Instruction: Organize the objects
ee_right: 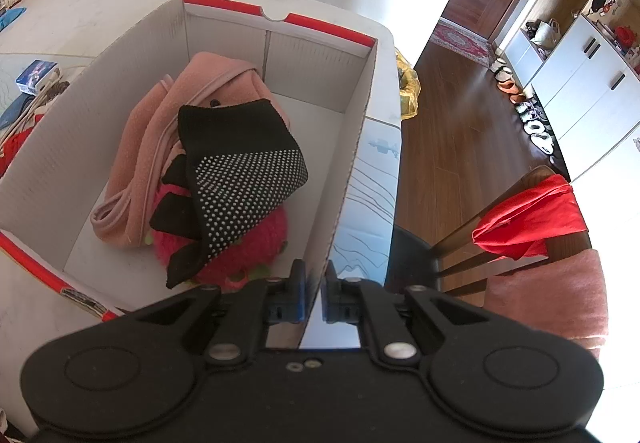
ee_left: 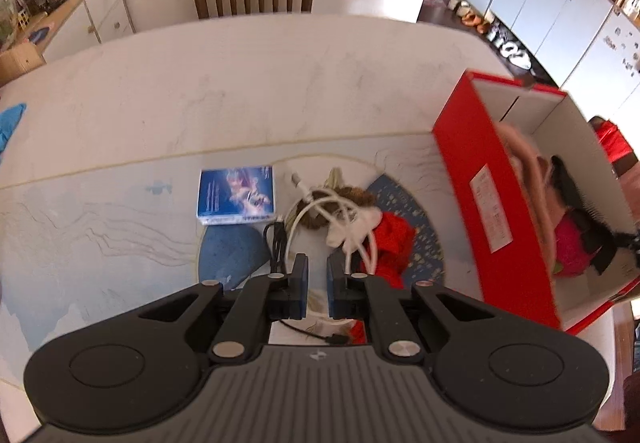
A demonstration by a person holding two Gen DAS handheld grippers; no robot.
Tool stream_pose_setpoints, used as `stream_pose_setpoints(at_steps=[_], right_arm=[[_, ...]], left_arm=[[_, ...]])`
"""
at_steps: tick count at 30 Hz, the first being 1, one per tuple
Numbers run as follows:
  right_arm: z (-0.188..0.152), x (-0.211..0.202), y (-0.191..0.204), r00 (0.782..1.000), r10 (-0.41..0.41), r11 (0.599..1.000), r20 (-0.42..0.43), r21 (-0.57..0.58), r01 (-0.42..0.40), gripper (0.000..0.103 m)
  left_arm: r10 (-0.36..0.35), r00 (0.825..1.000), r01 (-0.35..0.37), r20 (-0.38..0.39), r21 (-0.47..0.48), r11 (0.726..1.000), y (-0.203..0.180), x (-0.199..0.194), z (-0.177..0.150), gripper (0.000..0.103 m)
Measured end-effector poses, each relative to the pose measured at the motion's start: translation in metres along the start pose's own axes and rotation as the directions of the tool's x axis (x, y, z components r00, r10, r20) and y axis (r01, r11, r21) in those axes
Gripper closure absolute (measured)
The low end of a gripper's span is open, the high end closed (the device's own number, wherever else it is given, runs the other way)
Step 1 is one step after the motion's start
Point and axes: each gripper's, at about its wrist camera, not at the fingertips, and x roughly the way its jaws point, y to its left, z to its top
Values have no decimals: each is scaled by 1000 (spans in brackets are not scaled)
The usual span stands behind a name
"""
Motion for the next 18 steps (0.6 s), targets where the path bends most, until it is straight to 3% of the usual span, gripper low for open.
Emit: stream_pose_setpoints(at_steps=[5, 12, 18], right_arm=[[0, 0, 1, 1000, 1, 1000, -1, -3, -1, 96], [0, 0, 2, 1000, 1, 1000, -1, -2, -1, 96], [0, 0, 2, 1000, 0, 1000, -2, -3, 0, 96]], left_arm=[[-17, 999, 13, -48, -79, 997, 19, 27, -2, 86], [1, 997, -12, -80, -131, 991, 34, 61, -1, 53], [75, 992, -85, -98, -109, 990, 35, 79, 0, 53]])
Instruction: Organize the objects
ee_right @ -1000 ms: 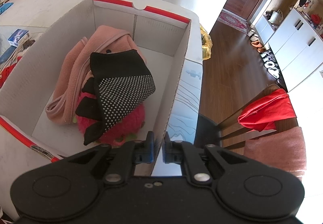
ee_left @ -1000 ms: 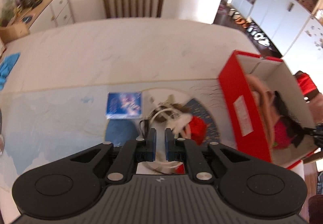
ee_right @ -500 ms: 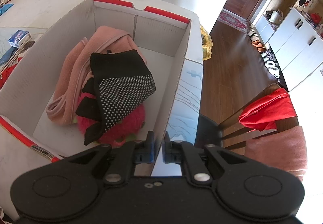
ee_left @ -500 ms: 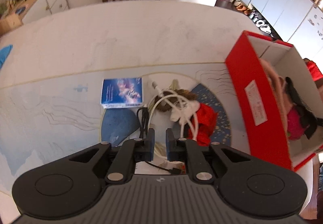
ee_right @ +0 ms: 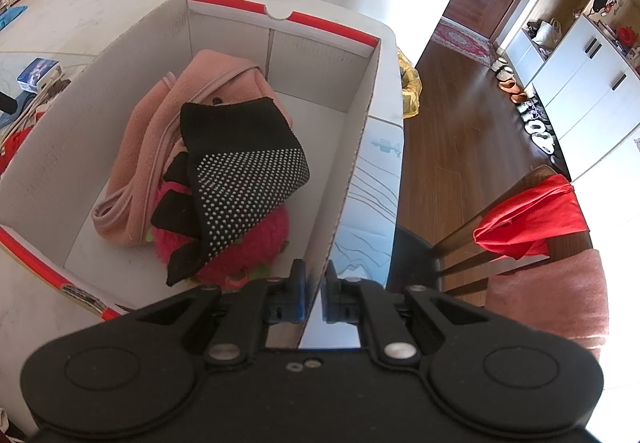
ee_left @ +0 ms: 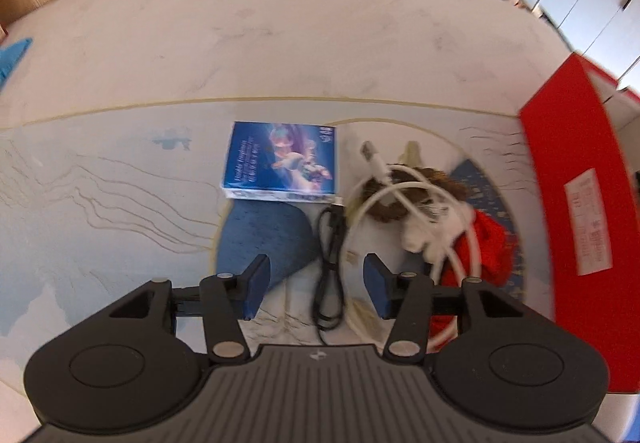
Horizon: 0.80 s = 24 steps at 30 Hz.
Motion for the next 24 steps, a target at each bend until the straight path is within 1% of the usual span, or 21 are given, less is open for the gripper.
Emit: stream_pose_setpoints(at_steps=[1, 5, 9, 13, 15, 19, 22, 24], right_arm=[[0, 0, 0, 1000, 0, 1000, 0, 0, 0, 96], [0, 0, 0, 1000, 0, 1000, 0, 0, 0, 96], [0, 0, 0, 1000, 0, 1000, 0, 0, 0, 96], [-1, 0, 0, 1000, 1, 1000, 1, 2, -1, 96], [-1, 0, 0, 1000, 0, 1000, 0, -1, 0, 96], [-1, 0, 0, 1000, 1, 1000, -1, -3, -1, 96], [-1, 0, -1, 1000, 2, 1000, -3, -3, -2, 96], [-2, 0, -1, 1000, 1, 1000, -3, -5, -1, 96]], left_arm=[[12, 1000, -12, -3, 5, 1000, 1, 2, 1, 53], [13, 1000, -13, -7, 11, 1000, 1, 6, 1, 53], [46, 999, -46, -15, 15, 999, 3, 12, 2, 53], [57, 998, -57, -20, -18, 998, 12, 14, 2, 53], [74, 997, -74, -23, -18, 997, 12, 16, 3, 53], [35, 999, -35, -28, -9, 999, 6, 20, 4, 53], [53, 998, -52, -28, 33, 998, -3, 22, 3, 53], [50, 998, -50, -28, 32, 998, -4, 23, 5, 53]])
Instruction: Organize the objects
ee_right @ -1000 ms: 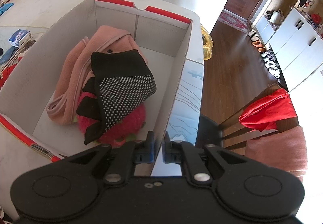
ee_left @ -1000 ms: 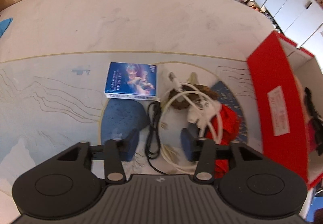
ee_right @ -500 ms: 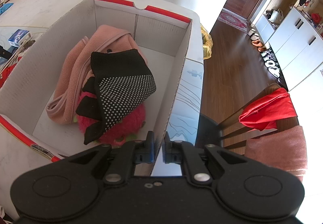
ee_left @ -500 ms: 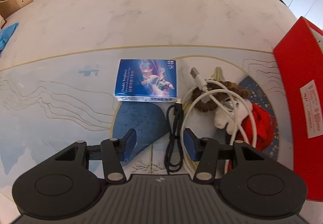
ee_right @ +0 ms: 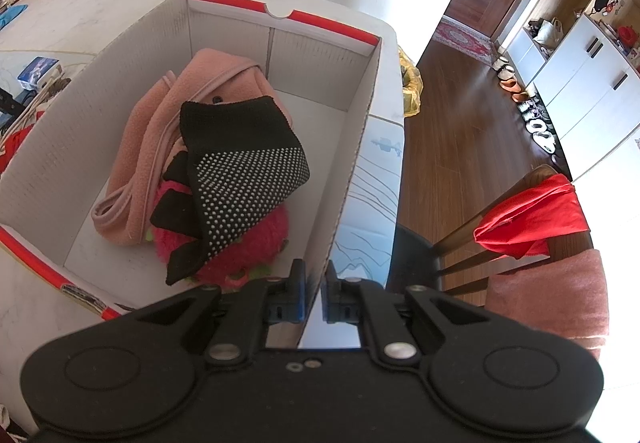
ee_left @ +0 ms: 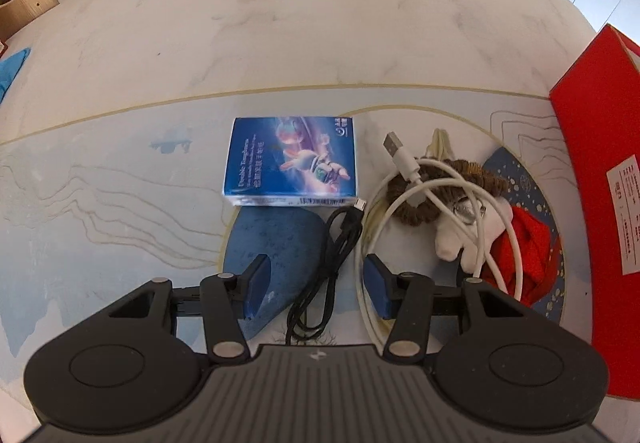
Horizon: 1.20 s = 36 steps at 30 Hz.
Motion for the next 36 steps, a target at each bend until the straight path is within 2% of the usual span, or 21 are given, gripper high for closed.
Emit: stream_pose_setpoints(at_steps=[2, 4, 5, 7, 10, 17, 25, 30, 36], right_arm=[[0, 0, 0, 1000, 0, 1000, 0, 0, 0, 96], [0, 0, -1, 1000, 1, 1000, 0, 1, -1, 96], [0, 0, -1, 1000, 1, 1000, 0, 1, -1, 96], [0, 0, 0, 1000, 1, 1000, -1, 0, -1, 96], [1, 0, 0, 1000, 2, 1000, -2, 2, -2, 96], [1, 1, 0, 1000, 2, 1000, -2, 1, -2, 96], [1, 1, 0, 1000, 3, 1000, -2, 3, -3, 96], [1, 1, 0, 1000, 3, 1000, -2, 4, -3, 96], [1, 1, -1, 1000, 5, 1000, 0, 6, -5, 96]], left_arm=[[-12, 1000, 12, 6, -8, 1000, 2, 0, 0, 60], [-43, 999, 43, 8, -20, 999, 6, -1, -1, 75], [-52, 999, 52, 7, -22, 998, 7, -1, -1, 77], [-59, 998, 59, 10, -5, 998, 4, -1, 0, 88], [-62, 998, 62, 22, 14, 998, 2, -3, -1, 94], [-82, 996, 83, 42, -6, 997, 9, -15, -8, 96], [-131, 987, 132, 94, -1, 991, 14, -62, -17, 97], [-192, 973, 190, 129, 26, 981, 7, -96, -18, 97], [-237, 957, 226, 168, 85, 970, -12, -135, -14, 97]])
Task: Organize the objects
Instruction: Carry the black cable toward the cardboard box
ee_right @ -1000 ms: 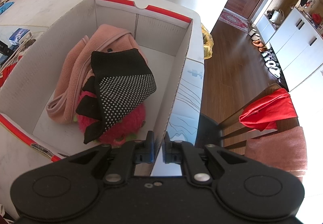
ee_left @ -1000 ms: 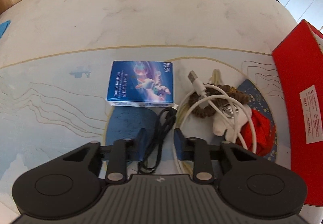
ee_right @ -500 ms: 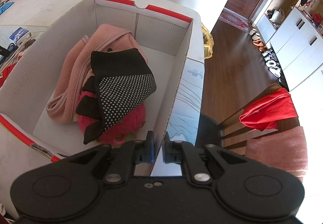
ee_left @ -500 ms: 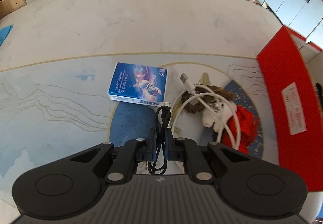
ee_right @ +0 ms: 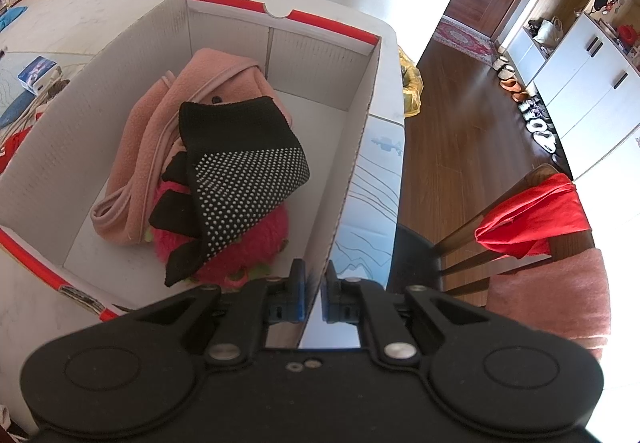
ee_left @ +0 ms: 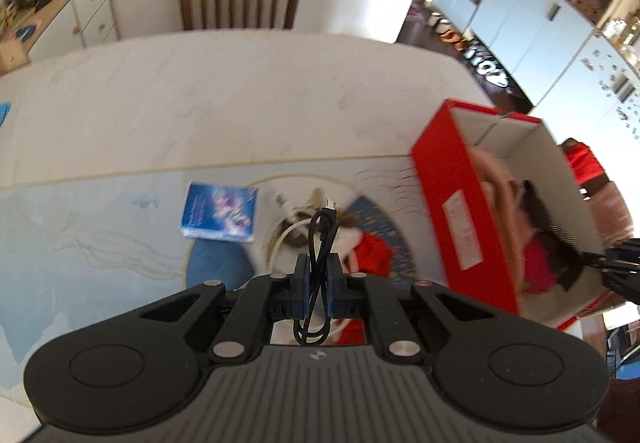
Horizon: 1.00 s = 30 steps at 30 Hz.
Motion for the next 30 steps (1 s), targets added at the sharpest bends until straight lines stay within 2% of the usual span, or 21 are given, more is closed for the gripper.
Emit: stream_pose_setpoints(at_steps=[7, 12, 18, 22, 26, 30], right_arm=[[0, 0, 0, 1000, 3, 1000, 2, -2, -3, 96], [1, -1, 0, 1000, 5, 1000, 4, -7, -5, 96], [1, 0, 0, 1000, 8, 1000, 3, -5, -8, 96], [0, 0, -1, 1000, 9, 1000, 3, -3, -9, 96], [0, 0, 0, 1000, 8, 1000, 2, -5, -8, 96], [0, -1, 0, 1000, 10, 1000, 2, -1, -10, 96]], left_arm=[[-95, 994, 91, 55, 63, 994, -47, -21, 23, 97], [-158, 987, 150, 43, 146, 978, -91, -20, 36, 97], [-212, 977, 201, 15, 250, 947, -155, 0, 51, 97], [-209, 978, 204, -15, 292, 934, -189, 27, 60, 97], [-165, 985, 172, -51, 333, 927, -215, 59, 61, 97], [-120, 989, 144, -90, 344, 928, -226, 90, 60, 97]])
